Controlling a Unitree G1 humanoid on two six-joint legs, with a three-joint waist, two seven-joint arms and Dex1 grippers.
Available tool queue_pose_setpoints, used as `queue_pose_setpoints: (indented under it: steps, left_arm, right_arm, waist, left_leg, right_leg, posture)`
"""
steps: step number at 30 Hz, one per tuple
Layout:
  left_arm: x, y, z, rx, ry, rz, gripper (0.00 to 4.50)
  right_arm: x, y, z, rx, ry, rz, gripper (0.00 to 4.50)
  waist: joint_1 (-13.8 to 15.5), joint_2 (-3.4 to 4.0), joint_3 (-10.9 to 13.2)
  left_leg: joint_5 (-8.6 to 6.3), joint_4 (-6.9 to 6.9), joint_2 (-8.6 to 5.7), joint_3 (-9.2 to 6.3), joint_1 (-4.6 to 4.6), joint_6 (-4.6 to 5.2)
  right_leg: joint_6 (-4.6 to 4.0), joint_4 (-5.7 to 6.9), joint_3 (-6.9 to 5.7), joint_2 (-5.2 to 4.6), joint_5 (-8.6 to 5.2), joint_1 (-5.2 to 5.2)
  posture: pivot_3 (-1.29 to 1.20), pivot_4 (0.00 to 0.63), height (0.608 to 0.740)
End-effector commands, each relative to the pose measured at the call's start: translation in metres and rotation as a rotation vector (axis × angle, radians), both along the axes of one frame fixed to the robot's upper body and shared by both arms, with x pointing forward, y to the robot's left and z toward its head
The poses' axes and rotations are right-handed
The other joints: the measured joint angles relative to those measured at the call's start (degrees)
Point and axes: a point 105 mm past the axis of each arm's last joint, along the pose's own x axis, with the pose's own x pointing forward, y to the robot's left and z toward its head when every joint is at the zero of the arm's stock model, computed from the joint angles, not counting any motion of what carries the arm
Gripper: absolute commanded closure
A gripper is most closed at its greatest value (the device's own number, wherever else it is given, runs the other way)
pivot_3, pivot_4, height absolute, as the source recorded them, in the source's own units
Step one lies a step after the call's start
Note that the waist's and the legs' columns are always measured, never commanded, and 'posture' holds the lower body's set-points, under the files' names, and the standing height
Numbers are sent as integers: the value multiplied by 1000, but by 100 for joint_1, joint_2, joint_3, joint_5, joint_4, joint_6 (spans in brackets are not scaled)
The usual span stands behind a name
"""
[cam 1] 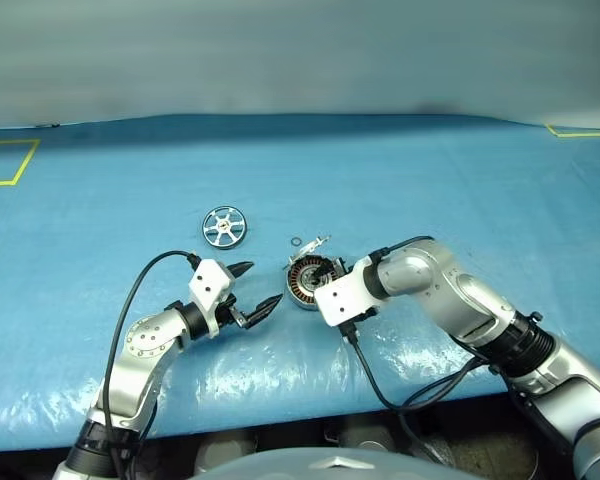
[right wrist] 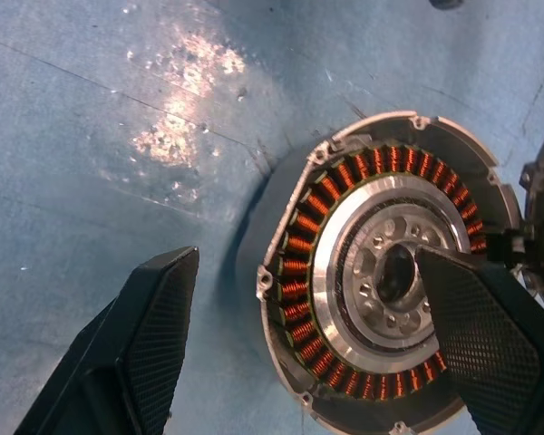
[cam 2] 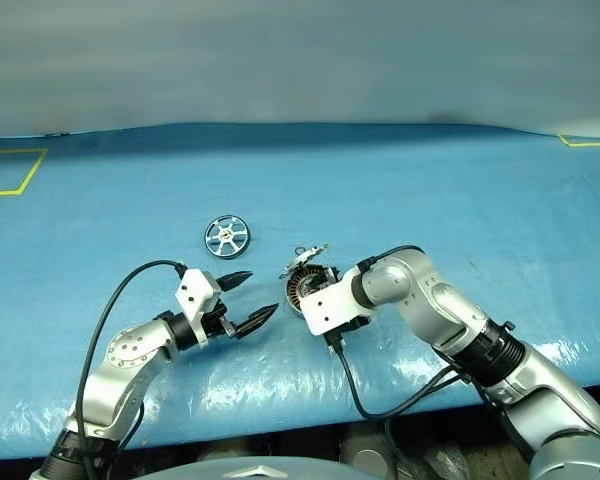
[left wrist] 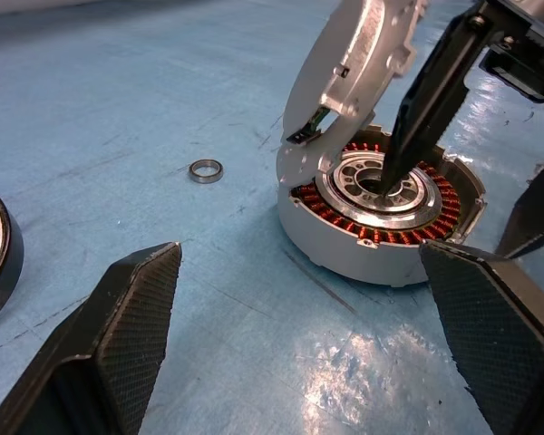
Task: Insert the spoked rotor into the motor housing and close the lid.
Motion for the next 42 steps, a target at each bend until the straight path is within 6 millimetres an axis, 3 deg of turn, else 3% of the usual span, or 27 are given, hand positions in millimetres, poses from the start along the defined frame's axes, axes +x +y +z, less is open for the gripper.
queue_pose_setpoints:
  steps: [1,5,18,22,25,28,36,42]
  left_arm:
    - [-2,-8,12,-13,-43,-32,0]
    - [-1,-8,12,-10,-44,-38,0]
    - [-1,-9,10,-1,-40,-47,0]
    - [-1,-10,9,-8,-38,-47,0]
    - [-3,-12,8,-12,-32,-64,0]
    - [-3,-13,7,-16,-31,-63,0]
    - [-3,-15,5,-22,-30,-61,0]
    - [-2,-15,1,-24,-24,-65,0]
  right_arm:
    - [7,-4,9,12,-24,-29,475]
    - [5,-4,11,42,19,-53,475]
    - [-9,3,-9,17,66,5,475]
    - [0,-3,-11,-21,14,-6,1385]
    - [0,-2,-13,5,39,-40,2344]
    - [-7,0,-14,28,99,-56,2385]
    - [-26,14,-20,132,343,-305,2385]
    - [-13,20,-25,187,346,-547,2385]
  waist:
    - [1,0,0]
    - [7,2,1]
    - [7,2,1]
    - [7,2,1]
    - [9,-2,-2]
    - [8,-2,-2]
    - [15,-1,-3]
    - [-65,-4,-10]
  left_leg:
    - [0,0,0,0,0,-1]
    - [1,0,0,2,-3,-2]
    - [0,2,0,2,-1,1]
    - [0,2,0,2,-1,0]
    - [0,2,-1,2,1,0]
    - [0,3,0,3,11,1]
    - [-2,2,4,1,21,3]
    - [-3,0,7,2,41,2]
  right_leg:
    - [0,0,0,0,0,0]
    - [-1,-1,0,0,0,-1]
    - [0,0,0,0,0,0]
    - [-1,0,1,2,0,0]
    - [0,0,0,1,0,4]
    - [0,1,1,2,0,12]
    - [-4,4,1,3,-1,20]
    - [-10,9,4,6,-3,33]
  posture:
    - [0,150,740]
    - [0,150,740]
    - [0,150,740]
    - [0,150,740]
    - [0,150,740]
    - [0,150,740]
    - [0,150,740]
    - [0,150,740]
